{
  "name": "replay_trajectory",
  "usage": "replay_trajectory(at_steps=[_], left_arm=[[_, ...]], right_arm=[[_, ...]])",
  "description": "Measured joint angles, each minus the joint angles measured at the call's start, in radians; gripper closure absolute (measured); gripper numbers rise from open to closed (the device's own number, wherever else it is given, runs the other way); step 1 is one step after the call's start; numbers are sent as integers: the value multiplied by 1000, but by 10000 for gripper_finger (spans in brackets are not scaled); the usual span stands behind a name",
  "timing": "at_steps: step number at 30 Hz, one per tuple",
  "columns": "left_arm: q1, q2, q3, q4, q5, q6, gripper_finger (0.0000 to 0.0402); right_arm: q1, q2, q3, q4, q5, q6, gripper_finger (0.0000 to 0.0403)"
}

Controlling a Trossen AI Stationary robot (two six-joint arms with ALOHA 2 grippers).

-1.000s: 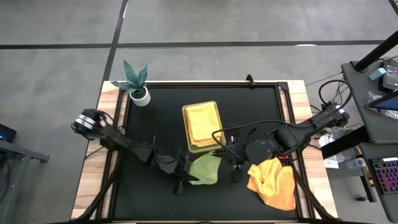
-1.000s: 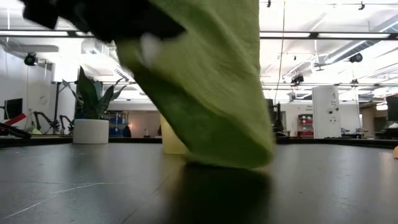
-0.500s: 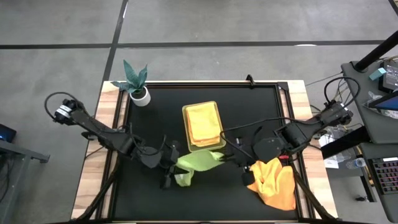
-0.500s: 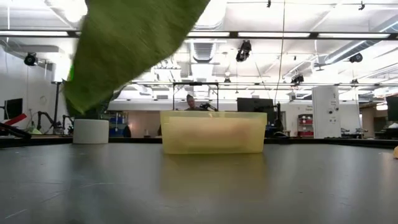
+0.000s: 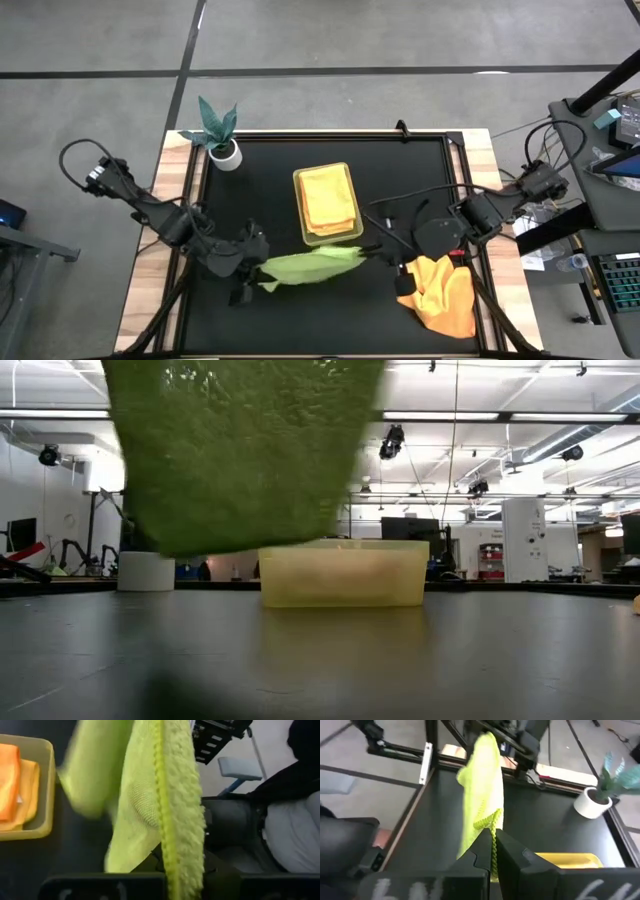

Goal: Fold microfiber towels
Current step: Fold the green microfiber cloth

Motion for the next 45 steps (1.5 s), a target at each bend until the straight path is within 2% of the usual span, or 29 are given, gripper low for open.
replay_trajectory(at_steps=[10,17,26,30,34,37,41,45], left_arm=[[-16,-6,-7,-41,110,-52,402],[0,-26,55,-443,119,-138,401],[6,-74,145,-739,82,-191,401],[4,-73,165,-866,49,-265,401],[-25,-40,157,-841,32,-258,401],[-62,12,156,-801,36,-236,401],[-128,96,156,-696,64,-225,401],[-184,199,156,-576,77,-230,401]], right_arm=[[-1,30,0,-15,7,-6,394],[-47,63,0,28,7,-85,394],[-166,175,0,195,42,-293,394],[-197,195,0,274,44,-387,394],[-202,205,0,267,4,-361,394],[-191,219,-3,208,-68,-288,394],[-152,256,-23,142,-160,-182,394],[-94,302,-54,142,-187,-114,394]])
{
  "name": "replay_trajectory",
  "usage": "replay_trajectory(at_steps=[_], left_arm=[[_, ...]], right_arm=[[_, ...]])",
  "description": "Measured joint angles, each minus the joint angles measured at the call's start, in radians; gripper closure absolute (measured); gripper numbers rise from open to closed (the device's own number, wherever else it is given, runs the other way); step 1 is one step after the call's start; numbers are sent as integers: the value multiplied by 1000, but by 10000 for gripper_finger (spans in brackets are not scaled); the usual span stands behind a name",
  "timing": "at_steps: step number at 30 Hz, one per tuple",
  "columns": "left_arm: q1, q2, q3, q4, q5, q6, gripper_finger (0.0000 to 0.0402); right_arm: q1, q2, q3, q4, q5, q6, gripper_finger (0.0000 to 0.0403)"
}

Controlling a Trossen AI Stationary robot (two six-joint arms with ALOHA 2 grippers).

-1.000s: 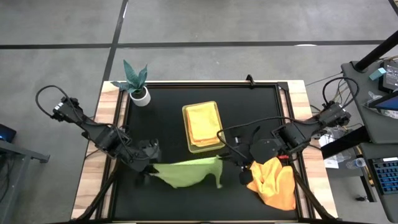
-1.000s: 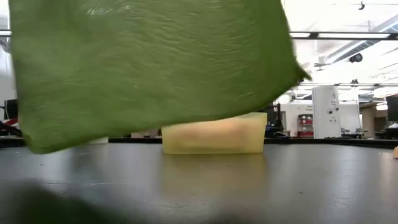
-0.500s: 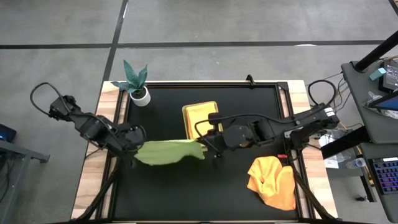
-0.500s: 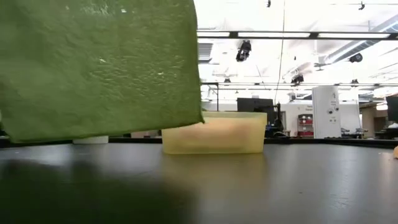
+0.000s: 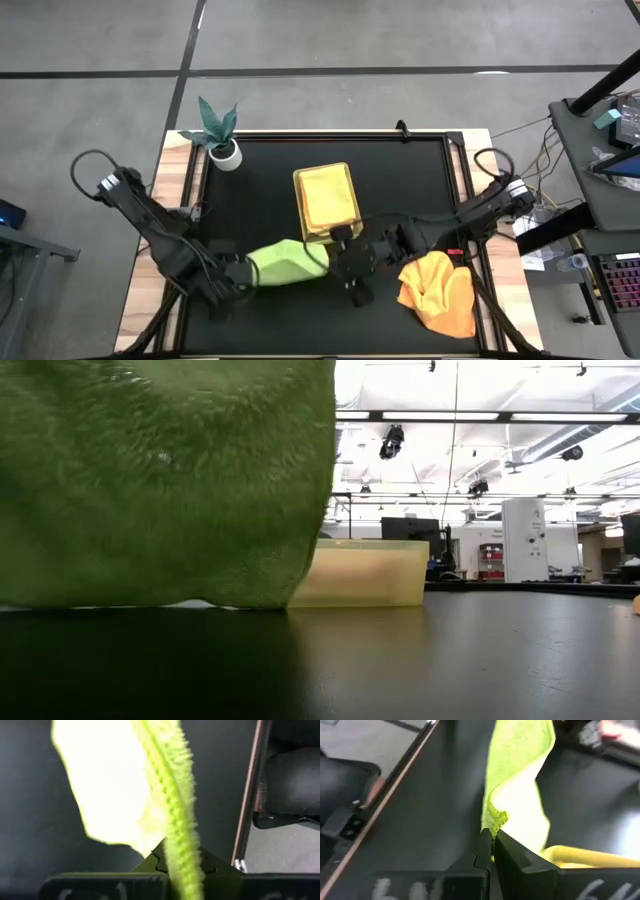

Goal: Fold microfiber towels
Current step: Fold the green microfiber cloth

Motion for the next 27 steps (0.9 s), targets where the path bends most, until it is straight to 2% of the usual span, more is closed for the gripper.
replay_trajectory(at_steps=[5,9,17,21,27], left_arm=[[-58,150,0,130,39,-3,401],[-74,257,0,223,103,-14,401],[-78,382,-1,429,205,-27,402],[-78,407,-18,430,206,-28,401],[-68,401,-97,419,186,-31,402]], right_arm=[[65,72,-12,0,-5,72,394],[89,120,-12,3,-78,117,394],[91,181,-13,-1,-146,170,394],[89,197,-13,1,-132,174,394],[60,229,-15,-6,-12,155,394]])
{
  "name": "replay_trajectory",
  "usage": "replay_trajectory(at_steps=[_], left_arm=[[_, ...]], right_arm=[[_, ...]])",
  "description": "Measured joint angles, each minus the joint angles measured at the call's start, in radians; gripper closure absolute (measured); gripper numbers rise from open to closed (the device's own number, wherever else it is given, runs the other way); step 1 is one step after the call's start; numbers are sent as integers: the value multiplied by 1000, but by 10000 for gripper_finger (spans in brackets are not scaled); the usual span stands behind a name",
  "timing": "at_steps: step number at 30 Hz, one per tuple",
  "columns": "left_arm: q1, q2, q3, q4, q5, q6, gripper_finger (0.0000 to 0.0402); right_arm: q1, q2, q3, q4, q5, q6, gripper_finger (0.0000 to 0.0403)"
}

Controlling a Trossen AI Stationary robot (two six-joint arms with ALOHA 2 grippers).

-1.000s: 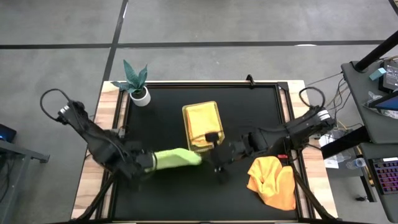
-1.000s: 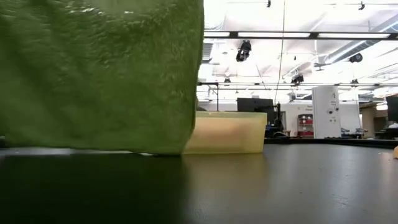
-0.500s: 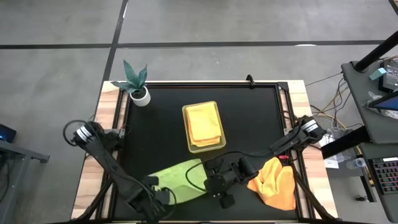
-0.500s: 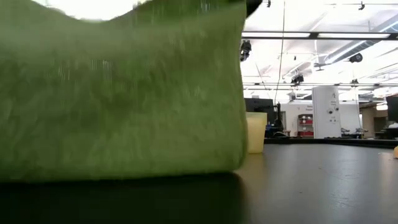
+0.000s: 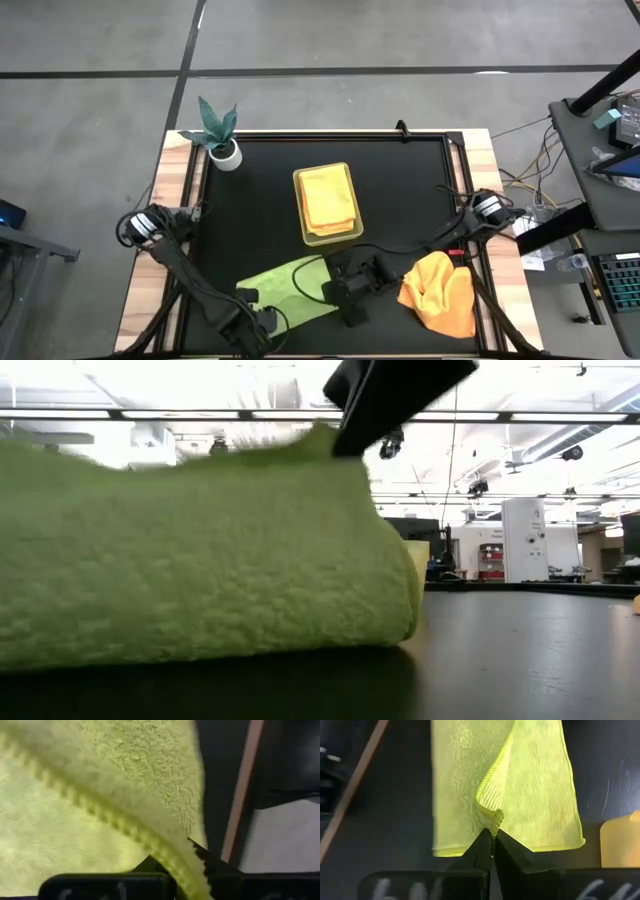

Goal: Fold microfiber towels
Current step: Fold the green microfiber cloth

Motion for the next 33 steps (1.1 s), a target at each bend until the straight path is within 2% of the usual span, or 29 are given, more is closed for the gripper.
replay_trajectory(at_steps=[4,9,11,27,33], left_arm=[[20,0,-71,-3,-3,-25,402],[34,-10,-128,-1,-2,-26,402],[37,-10,-135,-8,-3,-26,402],[76,-28,-178,-37,-63,-33,402],[82,-85,-181,-61,-163,-52,402]], right_arm=[[-35,50,-1,8,24,0,394],[-79,96,-1,16,186,3,394],[-93,105,-1,17,216,-1,394],[-112,105,-2,9,232,11,394],[-111,105,-2,0,230,11,394]])
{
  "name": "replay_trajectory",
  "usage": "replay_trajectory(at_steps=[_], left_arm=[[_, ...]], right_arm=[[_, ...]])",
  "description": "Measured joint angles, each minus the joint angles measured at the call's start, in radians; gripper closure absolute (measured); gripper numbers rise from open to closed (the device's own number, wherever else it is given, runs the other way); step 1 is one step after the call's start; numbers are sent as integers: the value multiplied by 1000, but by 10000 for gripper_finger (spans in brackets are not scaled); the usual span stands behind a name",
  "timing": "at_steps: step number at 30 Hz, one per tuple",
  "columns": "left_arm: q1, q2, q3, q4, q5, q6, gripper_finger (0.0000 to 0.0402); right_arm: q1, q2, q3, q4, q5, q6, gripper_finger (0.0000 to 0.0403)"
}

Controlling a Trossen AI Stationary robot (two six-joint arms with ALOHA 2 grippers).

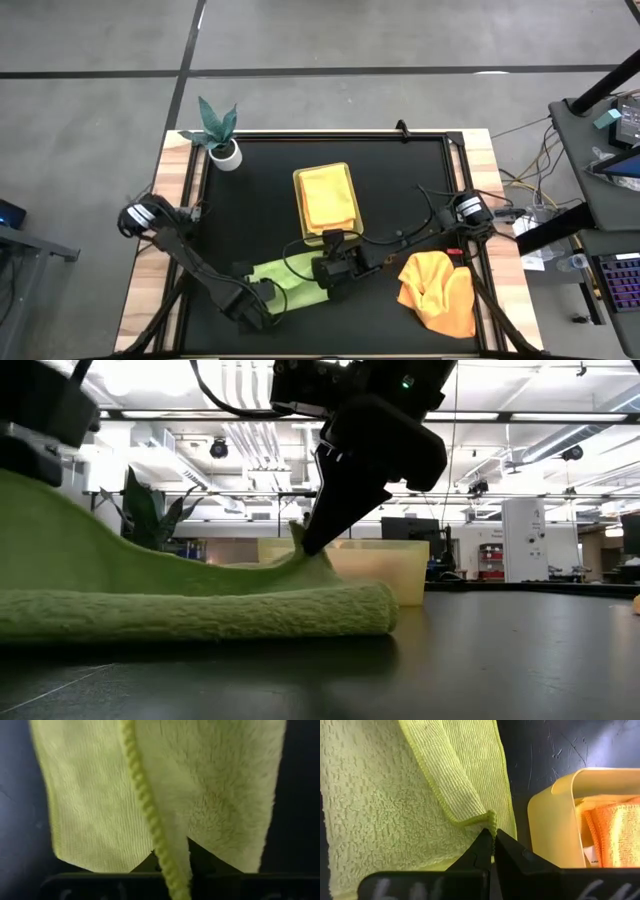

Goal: Fold microfiber towels
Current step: Fold the green microfiber cloth

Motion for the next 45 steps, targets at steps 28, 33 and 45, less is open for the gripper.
replay_trajectory(at_steps=[28,33,45], left_arm=[[46,-34,-18,-207,-159,-51,237],[43,-43,-9,-191,-159,-45,237],[14,-37,-12,123,-166,89,237]], right_arm=[[0,-23,5,-101,38,55,333],[7,-64,5,-112,-6,69,328],[21,-94,-24,-122,-234,323,310]])
